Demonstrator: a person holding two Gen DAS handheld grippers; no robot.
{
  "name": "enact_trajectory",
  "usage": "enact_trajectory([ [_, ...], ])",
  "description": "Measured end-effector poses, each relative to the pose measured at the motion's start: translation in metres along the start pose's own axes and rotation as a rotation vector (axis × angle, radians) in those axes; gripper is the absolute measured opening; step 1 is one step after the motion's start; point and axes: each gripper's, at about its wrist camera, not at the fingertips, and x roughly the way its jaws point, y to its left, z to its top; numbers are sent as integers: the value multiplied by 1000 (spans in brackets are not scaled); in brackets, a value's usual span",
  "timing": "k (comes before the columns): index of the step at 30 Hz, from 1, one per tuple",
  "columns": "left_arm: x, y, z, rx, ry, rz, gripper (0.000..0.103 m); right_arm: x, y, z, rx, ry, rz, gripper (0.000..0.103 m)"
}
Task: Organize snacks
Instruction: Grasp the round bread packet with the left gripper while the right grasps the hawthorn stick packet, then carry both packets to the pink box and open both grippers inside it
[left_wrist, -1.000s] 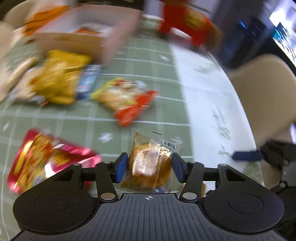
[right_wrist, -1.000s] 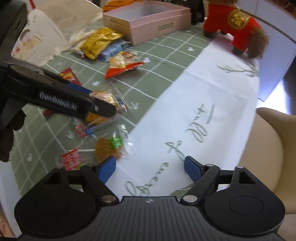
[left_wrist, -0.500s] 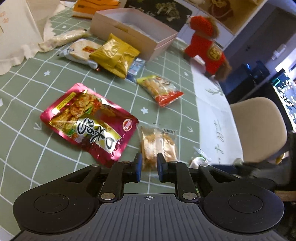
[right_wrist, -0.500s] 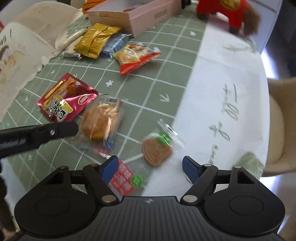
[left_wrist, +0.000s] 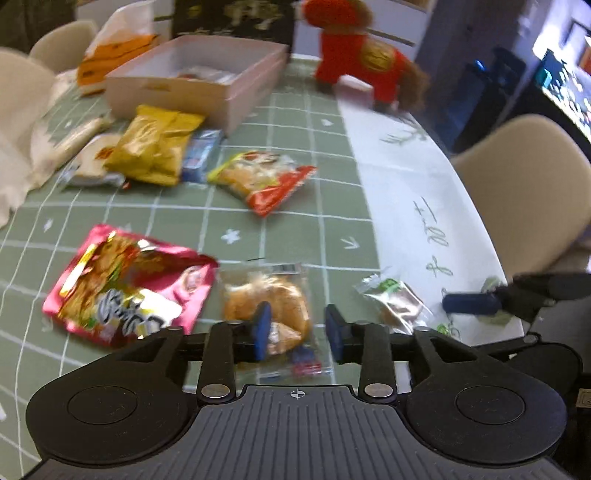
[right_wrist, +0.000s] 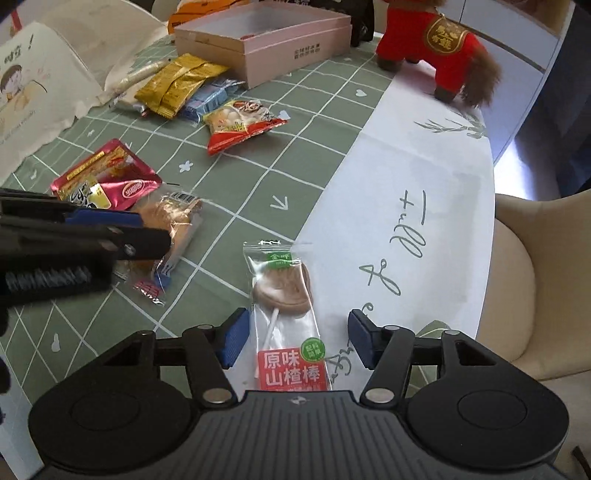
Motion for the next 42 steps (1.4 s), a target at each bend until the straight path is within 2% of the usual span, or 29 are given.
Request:
enact_trajectory([
  [3, 2, 0, 5, -23, 12, 12, 45, 1, 0, 0, -18, -11, 12, 66],
  [5, 5, 3, 9, -27, 23, 62, 45, 2, -1, 2, -28, -15, 18, 66],
  [7, 8, 10, 13, -30, 25, 94, 51, 2, -3, 2, -30, -24, 23, 66],
  [8, 10, 14, 14, -55, 37, 92, 56, 2, -4, 1, -30, -28, 27, 66],
  [10, 14, 21, 15, -99, 55, 71, 59, 2, -5, 0, -39, -36, 29, 65],
  [11, 16, 22, 15, -110, 56, 67, 63, 2, -5, 1, -47, -38, 32, 63],
  [13, 22, 24, 14, -143, 56, 59, 64, 2, -6, 5, -77, -42, 47, 54],
  [14, 24, 25, 12, -162, 55, 56, 63, 3, -8, 8, -101, -41, 59, 43],
  [15, 24, 24, 11, -180, 43, 61, 62, 4, -10, 11, -118, -37, 63, 39],
  [17, 22, 21, 10, -221, 38, 56, 62, 7, -19, 18, -144, -29, 79, 37],
  [20, 19, 15, 5, -311, 34, 0, 60, 14, -39, 33, -155, -40, 127, 36],
  [23, 9, 1, 13, -377, 22, 24, 59, 19, -60, 52, -166, -61, 171, 35],
  [26, -4, -9, 42, -401, -28, 15, 58, 19, -76, 73, -202, -100, 219, 35],
  [29, -23, -9, 84, -391, -125, 53, 58, 17, -88, 93, -215, -137, 257, 35],
  [33, -49, 17, 144, -451, -300, 74, 58, 14, -92, 110, -218, -142, 282, 35],
  [36, -46, 48, 184, -479, -395, 98, 58, 13, -88, 114, -238, -147, 271, 35],
  [37, -35, 63, 200, -503, -387, 85, 58, 14, -86, 115, -241, -148, 247, 35],
  [39, -16, 91, 215, -573, -394, 14, 56, 13, -85, 118, -214, -130, 188, 35],
  [42, -6, 119, 216, -619, -460, -50, 56, 9, -91, 127, -166, -105, 184, 35],
])
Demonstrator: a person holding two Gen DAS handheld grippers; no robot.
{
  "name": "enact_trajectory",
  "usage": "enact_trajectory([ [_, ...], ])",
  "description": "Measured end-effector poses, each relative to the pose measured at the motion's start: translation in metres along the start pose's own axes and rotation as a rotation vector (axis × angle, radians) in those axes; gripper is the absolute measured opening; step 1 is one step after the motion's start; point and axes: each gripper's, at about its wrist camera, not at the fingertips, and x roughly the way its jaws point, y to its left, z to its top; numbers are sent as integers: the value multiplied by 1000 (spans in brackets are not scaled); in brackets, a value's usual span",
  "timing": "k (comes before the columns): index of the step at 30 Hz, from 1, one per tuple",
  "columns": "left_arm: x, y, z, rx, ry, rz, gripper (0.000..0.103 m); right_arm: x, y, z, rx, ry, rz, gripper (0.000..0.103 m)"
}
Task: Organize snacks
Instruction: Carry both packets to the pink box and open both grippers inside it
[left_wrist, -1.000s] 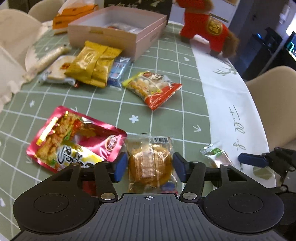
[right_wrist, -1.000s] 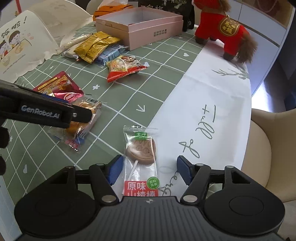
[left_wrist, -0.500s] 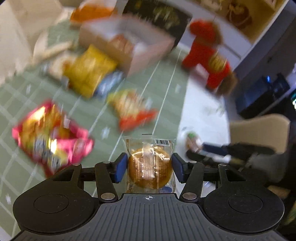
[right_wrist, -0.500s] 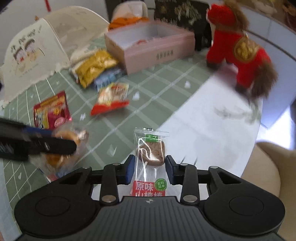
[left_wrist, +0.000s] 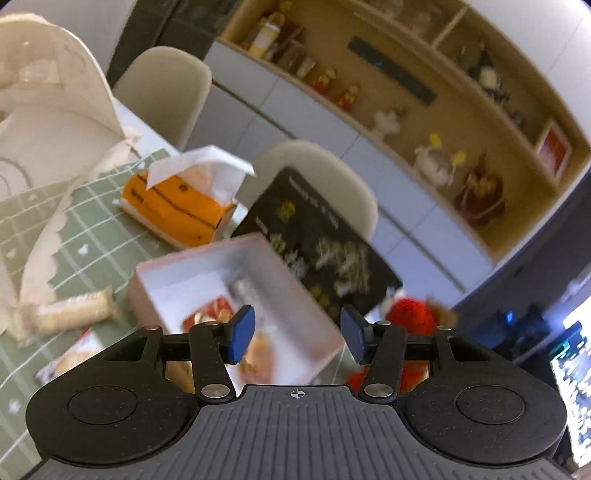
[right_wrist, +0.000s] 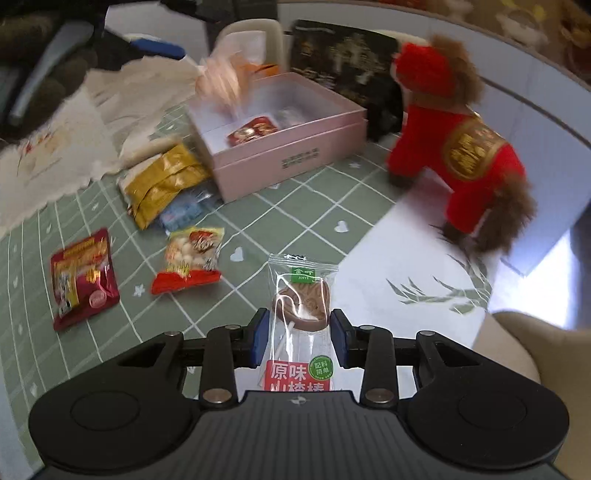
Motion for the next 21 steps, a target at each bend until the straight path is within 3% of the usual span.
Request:
enact_trajectory([
  [4, -3, 33, 7, 2, -14, -12, 56, -2, -7, 42, 29, -8, -11, 35],
  [9, -12, 90, 21, 77, 7, 110, 56, -1, -4, 150, 50, -122, 82, 37],
  [10, -11, 100, 23, 97, 18, 129, 56, 4, -1, 174, 41, -143, 99, 40],
  [12, -6, 119, 25, 153, 43, 186, 56, 17, 7, 213, 15, -163, 84, 61],
  [13, -3, 126, 26, 178, 52, 211, 56, 22, 12, 225, 12, -170, 43, 61],
  [15, 5, 139, 28, 237, 72, 232, 56, 24, 22, 229, 5, -182, -8, 61],
  [16, 12, 146, 29, 263, 89, 232, 56, 23, 26, 222, 5, -178, 10, 62],
  [19, 34, 163, 28, 312, 156, 224, 56, 28, 40, 183, -34, -110, 77, 69],
  [21, 47, 165, 24, 383, 204, 206, 56, 35, 55, 152, -110, -47, 55, 69],
])
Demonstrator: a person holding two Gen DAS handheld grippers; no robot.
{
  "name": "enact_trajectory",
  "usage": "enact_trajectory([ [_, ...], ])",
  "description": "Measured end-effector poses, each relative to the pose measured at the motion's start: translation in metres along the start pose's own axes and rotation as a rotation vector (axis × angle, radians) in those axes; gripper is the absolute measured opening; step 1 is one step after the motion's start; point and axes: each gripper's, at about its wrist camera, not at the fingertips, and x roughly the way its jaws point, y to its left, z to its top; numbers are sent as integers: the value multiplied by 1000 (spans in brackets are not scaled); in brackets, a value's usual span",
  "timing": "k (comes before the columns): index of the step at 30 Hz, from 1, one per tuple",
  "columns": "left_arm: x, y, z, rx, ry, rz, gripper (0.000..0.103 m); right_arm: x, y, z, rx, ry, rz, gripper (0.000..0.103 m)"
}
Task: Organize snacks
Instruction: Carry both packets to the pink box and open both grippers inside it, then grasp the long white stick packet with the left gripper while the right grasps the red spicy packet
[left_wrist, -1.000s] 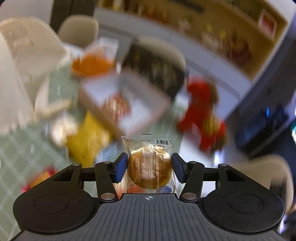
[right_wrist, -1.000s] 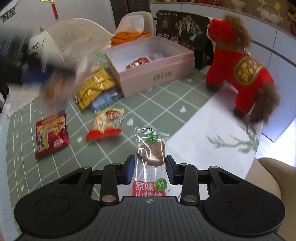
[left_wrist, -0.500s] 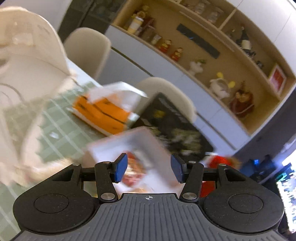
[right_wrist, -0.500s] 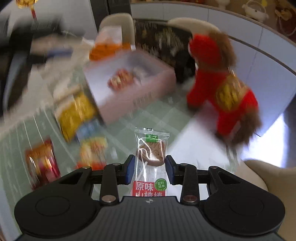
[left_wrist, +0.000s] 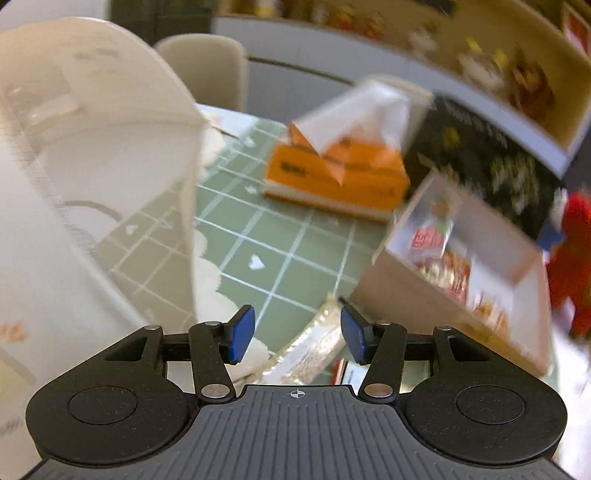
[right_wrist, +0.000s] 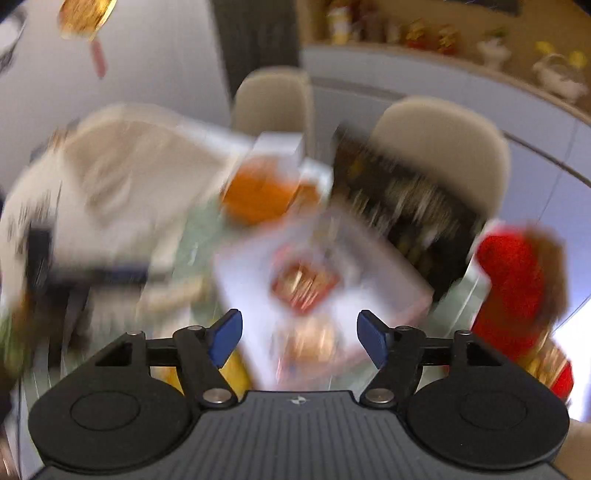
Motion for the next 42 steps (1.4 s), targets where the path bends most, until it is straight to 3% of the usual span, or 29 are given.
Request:
enact_trajectory([
  [5, 28, -14, -8, 144, 98, 13, 60, 16, 12, -66, -27, 150, -38, 69],
  [8, 32, -16, -14, 138, 119, 8, 55, 19, 10, -91, 31, 214, -43, 69],
  [9, 30, -16, -15, 128, 119, 9, 47, 15, 11, -99, 40, 224, -38, 69],
  [11, 22, -12, -18, 75, 125, -7, 38, 13, 18, -108, 29, 228, -41, 69],
  [16, -8, -4, -49, -65, 110, -24, 33, 7, 52, -116, -68, 213, 33, 69],
  [21, -65, -4, -101, -172, 95, 50, 32, 16, 91, -125, -179, 221, 217, 70],
  [25, -101, 6, -145, -324, 132, 120, 32, 30, 124, -123, -250, 213, 293, 70],
  [29, -135, 2, -182, -455, 112, 162, 32, 49, 151, -117, -320, 209, 303, 70],
  [31, -146, -5, -197, -509, 101, 158, 32, 58, 164, -118, -387, 194, 297, 75],
  [32, -150, -8, -205, -529, 97, 141, 32, 63, 167, -119, -422, 186, 291, 85],
  [36, -154, -20, -215, -541, 97, 104, 32, 75, 173, -121, -498, 156, 282, 100],
  [38, -151, -27, -215, -546, 102, 89, 32, 77, 170, -119, -498, 155, 289, 101],
  [42, -145, -50, -216, -517, 125, 35, 32, 62, 154, -121, -441, 160, 249, 87],
])
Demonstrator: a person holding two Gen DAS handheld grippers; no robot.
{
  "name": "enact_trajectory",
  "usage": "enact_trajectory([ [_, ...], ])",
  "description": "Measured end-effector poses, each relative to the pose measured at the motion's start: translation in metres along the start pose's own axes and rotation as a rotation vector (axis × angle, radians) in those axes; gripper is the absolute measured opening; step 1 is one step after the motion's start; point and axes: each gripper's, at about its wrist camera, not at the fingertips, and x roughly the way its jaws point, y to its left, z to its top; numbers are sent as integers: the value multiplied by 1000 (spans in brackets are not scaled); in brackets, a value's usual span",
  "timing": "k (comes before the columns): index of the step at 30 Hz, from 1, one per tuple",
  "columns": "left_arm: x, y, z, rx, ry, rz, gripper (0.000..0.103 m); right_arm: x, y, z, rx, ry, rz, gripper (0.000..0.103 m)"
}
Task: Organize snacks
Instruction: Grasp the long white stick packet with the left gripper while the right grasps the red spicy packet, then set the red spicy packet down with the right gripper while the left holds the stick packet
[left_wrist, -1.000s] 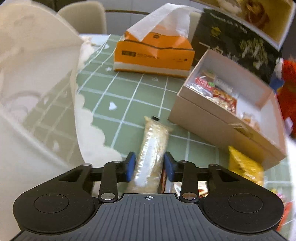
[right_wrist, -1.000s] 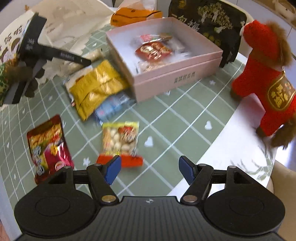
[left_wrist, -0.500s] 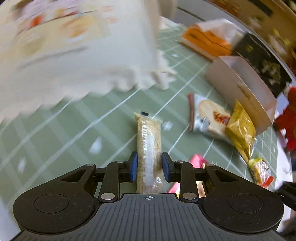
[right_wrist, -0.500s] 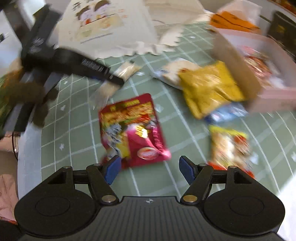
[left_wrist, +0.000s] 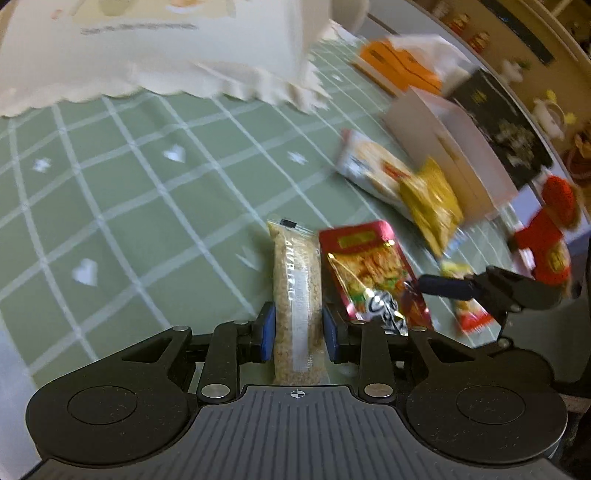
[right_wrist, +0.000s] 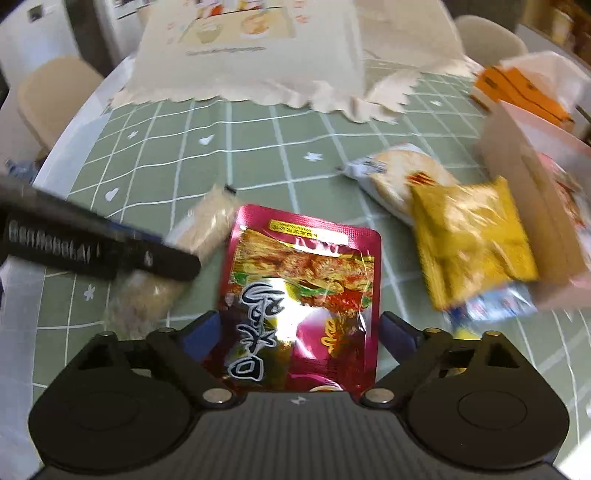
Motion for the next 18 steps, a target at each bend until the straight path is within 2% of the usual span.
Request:
enact_trajectory([
  [2, 4, -12, -6, 21, 17, -31, 32, -14, -7, -16, 13, -17, -36, 83],
  [5, 16, -33, -11, 36, 39, -77, 32, -26, -24, -38, 30, -15, -100, 83],
  [8, 25, -50, -15, 38, 57, -113, 32, -34, -43, -60, 30, -22, -215, 86],
  [12, 31, -66, -25, 17, 42, -134, 32, -43, -82, -73, 152, -11, -305, 90],
  [15, 33, -75, -34, 11, 7, -117, 32, -52, -109, -81, 278, -4, -293, 90],
  [18, 33, -78, -45, -18, -11, -139, 31, -67, -126, -88, 383, -27, -242, 90],
])
